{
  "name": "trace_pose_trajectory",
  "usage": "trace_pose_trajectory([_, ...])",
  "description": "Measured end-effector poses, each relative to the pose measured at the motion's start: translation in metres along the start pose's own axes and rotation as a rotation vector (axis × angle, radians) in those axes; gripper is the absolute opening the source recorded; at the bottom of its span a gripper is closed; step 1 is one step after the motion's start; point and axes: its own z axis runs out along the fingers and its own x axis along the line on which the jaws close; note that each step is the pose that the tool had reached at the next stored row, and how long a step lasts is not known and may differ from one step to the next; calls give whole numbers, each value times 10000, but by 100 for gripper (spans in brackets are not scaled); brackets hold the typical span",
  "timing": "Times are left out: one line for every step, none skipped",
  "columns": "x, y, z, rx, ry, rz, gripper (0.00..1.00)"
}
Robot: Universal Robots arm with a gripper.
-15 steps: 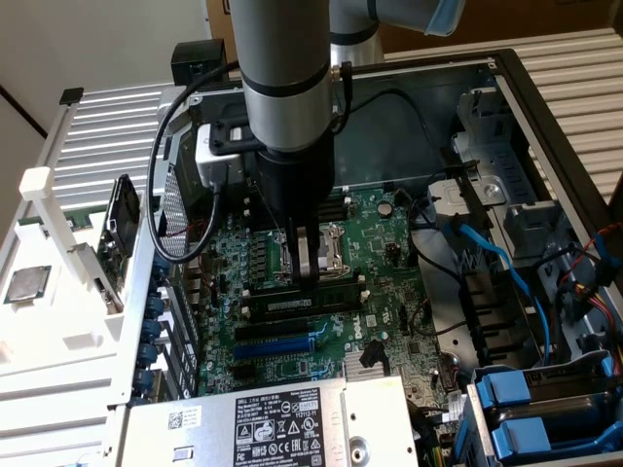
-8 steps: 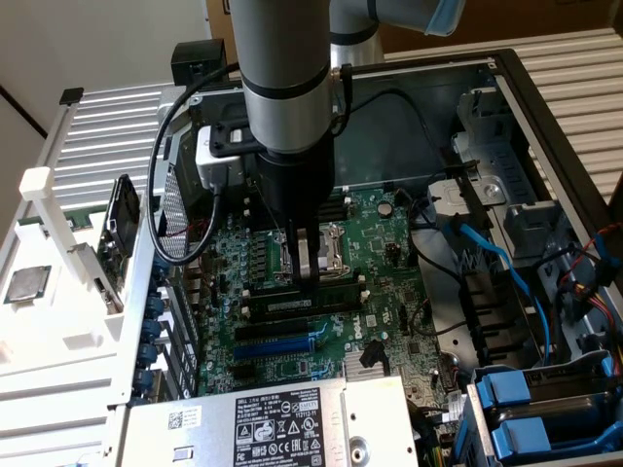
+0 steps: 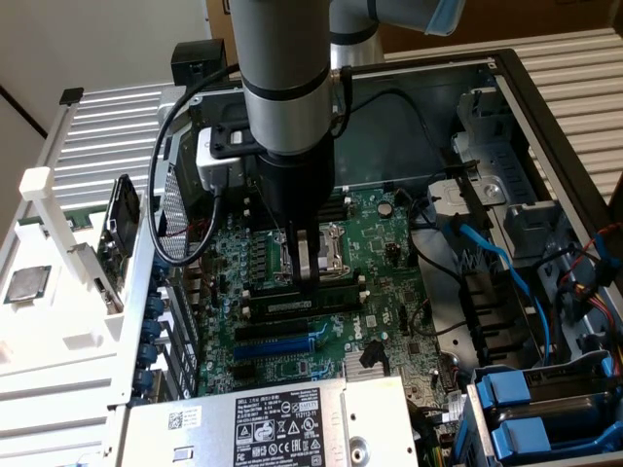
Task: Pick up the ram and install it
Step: 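Press down the ram until it locks into place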
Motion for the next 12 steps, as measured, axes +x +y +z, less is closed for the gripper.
trace_pose_trajectory([0, 0, 3, -2, 2, 0, 11])
trace_pose_trajectory([1, 0, 5, -3, 3, 0, 11])
trace_pose_trajectory([0, 1, 8, -2, 2, 0, 11])
trace_pose_trajectory([0, 0, 13, -1, 0, 0, 11])
trace_pose_trajectory([0, 0, 13, -2, 2, 0, 11])
trace_pose_trajectory([1, 1, 13, -2, 3, 0, 11])
trace_pose_trajectory([1, 1, 13, -2, 3, 0, 11])
trace_pose_trajectory([1, 1, 14, -2, 2, 0, 11])
trace_pose_trajectory([-2, -2, -17, 12, -17, 1, 11])
trace_pose_trajectory([-2, -2, -46, 5, -6, 0, 11])
trace_pose_trajectory([-2, -2, -78, -1, 0, -1, 11])
trace_pose_trajectory([-4, -4, -132, 0, -1, 0, 11])
